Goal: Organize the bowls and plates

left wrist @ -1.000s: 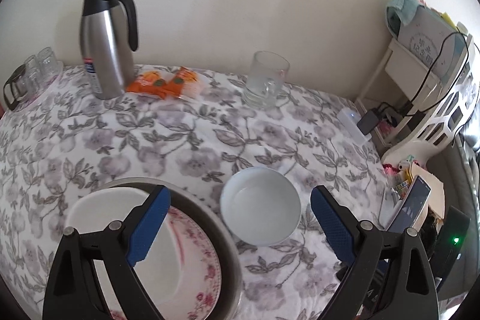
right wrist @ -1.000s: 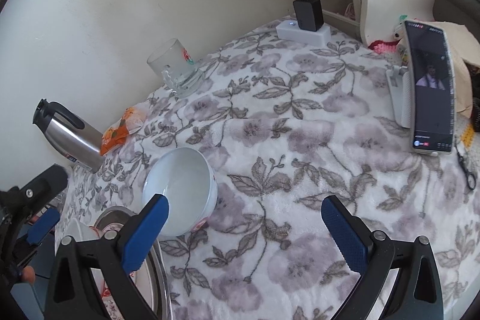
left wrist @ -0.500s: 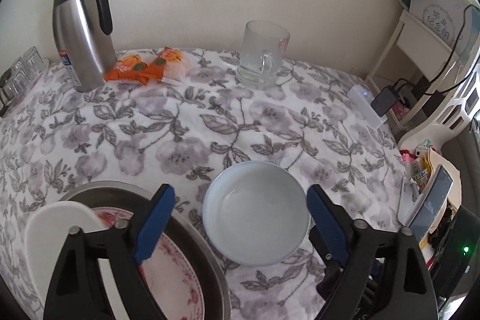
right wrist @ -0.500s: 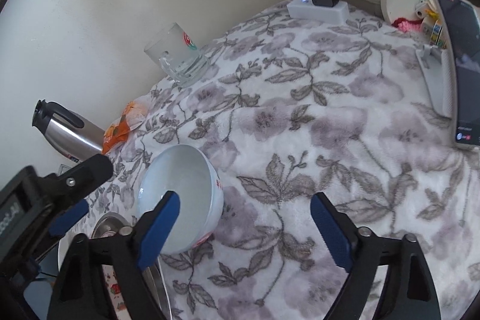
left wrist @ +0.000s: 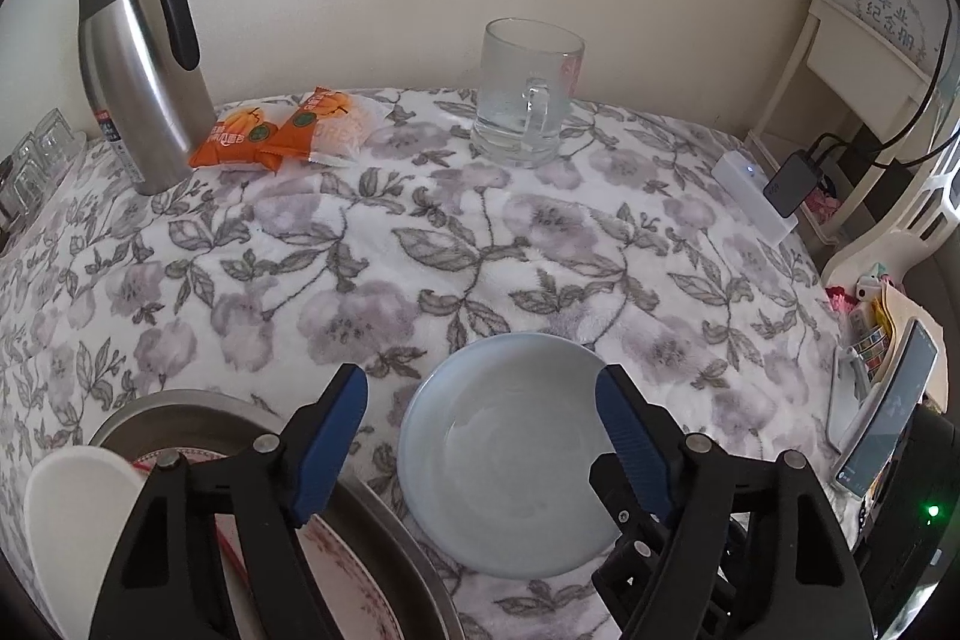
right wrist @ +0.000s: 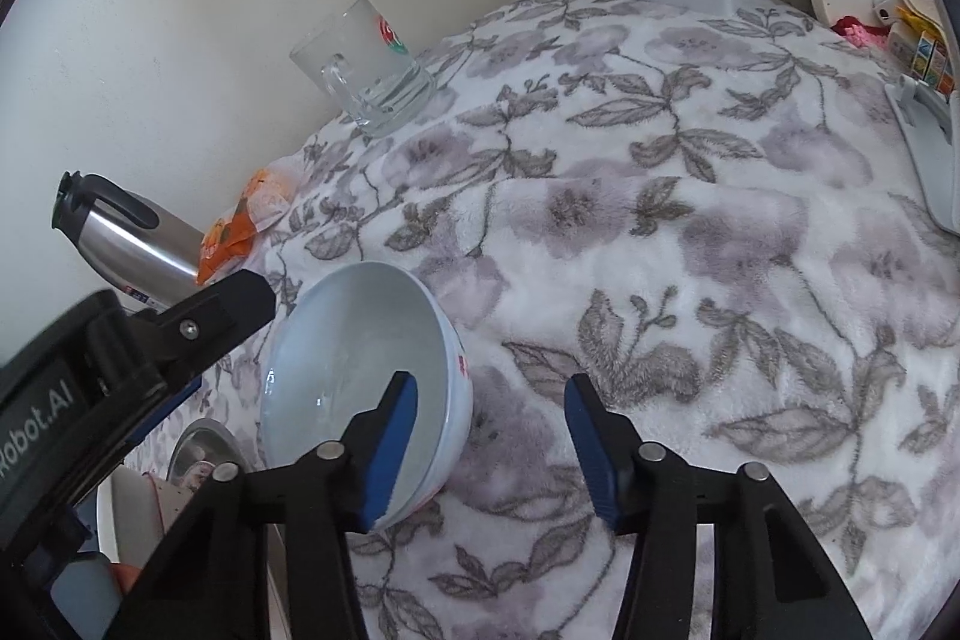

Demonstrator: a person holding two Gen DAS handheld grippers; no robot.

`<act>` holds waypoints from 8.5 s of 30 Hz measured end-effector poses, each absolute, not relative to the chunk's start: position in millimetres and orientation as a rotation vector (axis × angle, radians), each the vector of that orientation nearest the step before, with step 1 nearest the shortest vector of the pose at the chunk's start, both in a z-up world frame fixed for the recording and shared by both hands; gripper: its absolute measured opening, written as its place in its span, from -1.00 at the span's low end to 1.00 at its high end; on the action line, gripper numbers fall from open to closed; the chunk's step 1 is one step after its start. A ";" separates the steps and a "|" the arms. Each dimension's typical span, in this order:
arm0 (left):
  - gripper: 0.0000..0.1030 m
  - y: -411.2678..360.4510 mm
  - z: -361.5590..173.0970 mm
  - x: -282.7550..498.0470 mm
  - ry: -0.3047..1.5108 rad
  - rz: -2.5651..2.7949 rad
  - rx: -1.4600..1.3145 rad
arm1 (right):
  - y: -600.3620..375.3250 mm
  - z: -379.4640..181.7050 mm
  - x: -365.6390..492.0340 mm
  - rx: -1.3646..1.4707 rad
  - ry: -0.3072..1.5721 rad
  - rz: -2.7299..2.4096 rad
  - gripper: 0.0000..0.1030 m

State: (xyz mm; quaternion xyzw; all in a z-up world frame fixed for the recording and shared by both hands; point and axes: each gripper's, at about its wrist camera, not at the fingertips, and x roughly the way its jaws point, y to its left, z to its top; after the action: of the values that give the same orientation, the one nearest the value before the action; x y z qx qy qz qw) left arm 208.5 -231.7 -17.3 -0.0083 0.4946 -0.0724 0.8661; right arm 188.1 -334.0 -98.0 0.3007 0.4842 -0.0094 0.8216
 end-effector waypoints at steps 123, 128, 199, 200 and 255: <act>-0.51 -19.5 90.0 108.9 0.813 -0.092 -0.369 | -160.1 61.5 127.4 0.410 0.886 0.224 -0.76; -0.51 -12.6 80.5 110.7 0.840 -0.086 -0.391 | -154.6 55.4 129.0 0.393 0.911 0.217 -0.76; -0.79 -18.5 34.6 130.3 0.986 -0.053 -0.401 | -188.0 31.3 140.9 0.469 0.953 0.174 -0.57; -0.79 -18.2 34.1 130.5 0.988 -0.053 -0.402 | -189.5 29.9 141.2 0.487 0.953 0.189 -0.66; 0.83 12.4 36.0 49.7 0.909 0.188 -0.248 | -183.2 32.3 77.7 0.324 0.871 0.175 0.91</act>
State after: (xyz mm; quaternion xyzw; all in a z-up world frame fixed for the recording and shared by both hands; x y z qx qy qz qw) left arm 49.7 12.4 36.0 -0.1195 0.4371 0.0903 0.8869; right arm 77.7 -183.2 32.3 0.1560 0.4195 0.0845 0.8902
